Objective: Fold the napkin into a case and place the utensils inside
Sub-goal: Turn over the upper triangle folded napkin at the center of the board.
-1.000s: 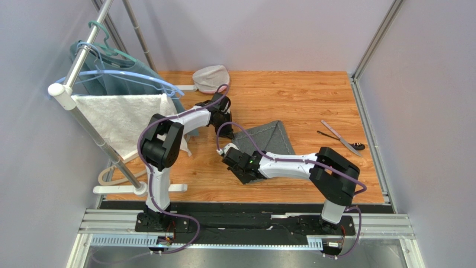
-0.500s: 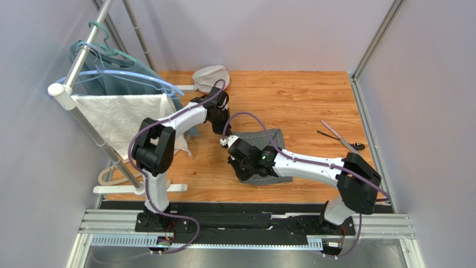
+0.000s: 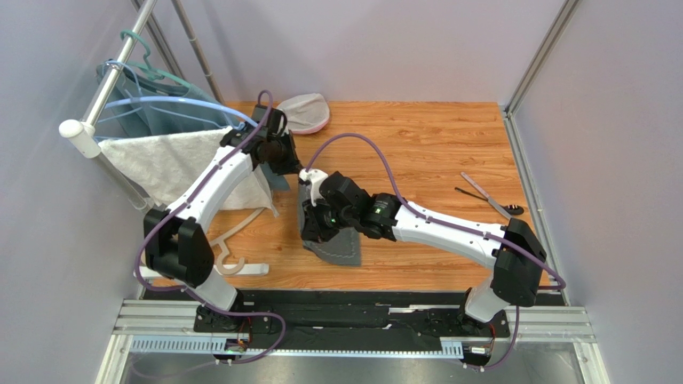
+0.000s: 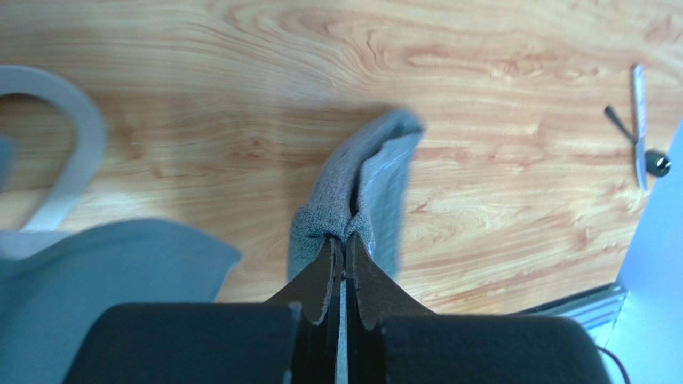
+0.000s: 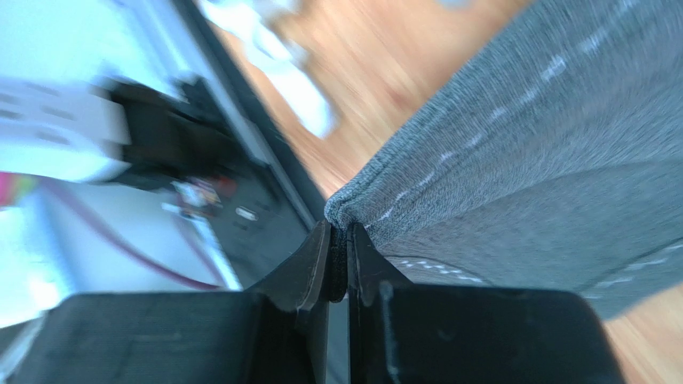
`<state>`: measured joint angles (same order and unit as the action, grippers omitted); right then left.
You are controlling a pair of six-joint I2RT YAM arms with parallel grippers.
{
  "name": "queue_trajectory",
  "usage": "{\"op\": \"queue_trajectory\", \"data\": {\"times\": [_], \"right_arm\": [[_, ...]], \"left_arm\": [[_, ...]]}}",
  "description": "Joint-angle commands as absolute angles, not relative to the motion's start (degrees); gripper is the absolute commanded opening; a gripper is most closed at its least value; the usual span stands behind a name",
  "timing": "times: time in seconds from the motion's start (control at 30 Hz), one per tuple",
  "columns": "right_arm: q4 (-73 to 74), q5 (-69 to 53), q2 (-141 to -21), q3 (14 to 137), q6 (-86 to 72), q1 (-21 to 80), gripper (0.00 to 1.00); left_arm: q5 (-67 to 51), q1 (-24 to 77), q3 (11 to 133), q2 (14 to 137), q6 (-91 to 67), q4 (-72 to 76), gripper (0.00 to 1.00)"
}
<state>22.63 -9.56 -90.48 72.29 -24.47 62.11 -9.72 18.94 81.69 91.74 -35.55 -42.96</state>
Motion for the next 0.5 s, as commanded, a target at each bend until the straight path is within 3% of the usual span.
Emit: {"op": "queue_trajectory", "data": {"times": [0.0, 0.17, 0.47], "right_arm": [[13.92, -22.39, -90.70, 79.18, -31.27, 63.02, 0.00], [0.66, -24.52, -85.98, 72.36, -38.13, 62.32, 0.00], [-15.64, -21.54, -70.77, 38.17, -47.55, 55.38, 0.00]], "left_arm": [[-5.02, 16.17, 85.60, 83.33, -33.40, -41.75, 0.00], [-5.97, 16.17, 86.75, 79.45, -32.61, -37.73, 0.00], [-9.14, 24.07, 81.99, 88.21, -35.68, -21.81, 0.00]]}}
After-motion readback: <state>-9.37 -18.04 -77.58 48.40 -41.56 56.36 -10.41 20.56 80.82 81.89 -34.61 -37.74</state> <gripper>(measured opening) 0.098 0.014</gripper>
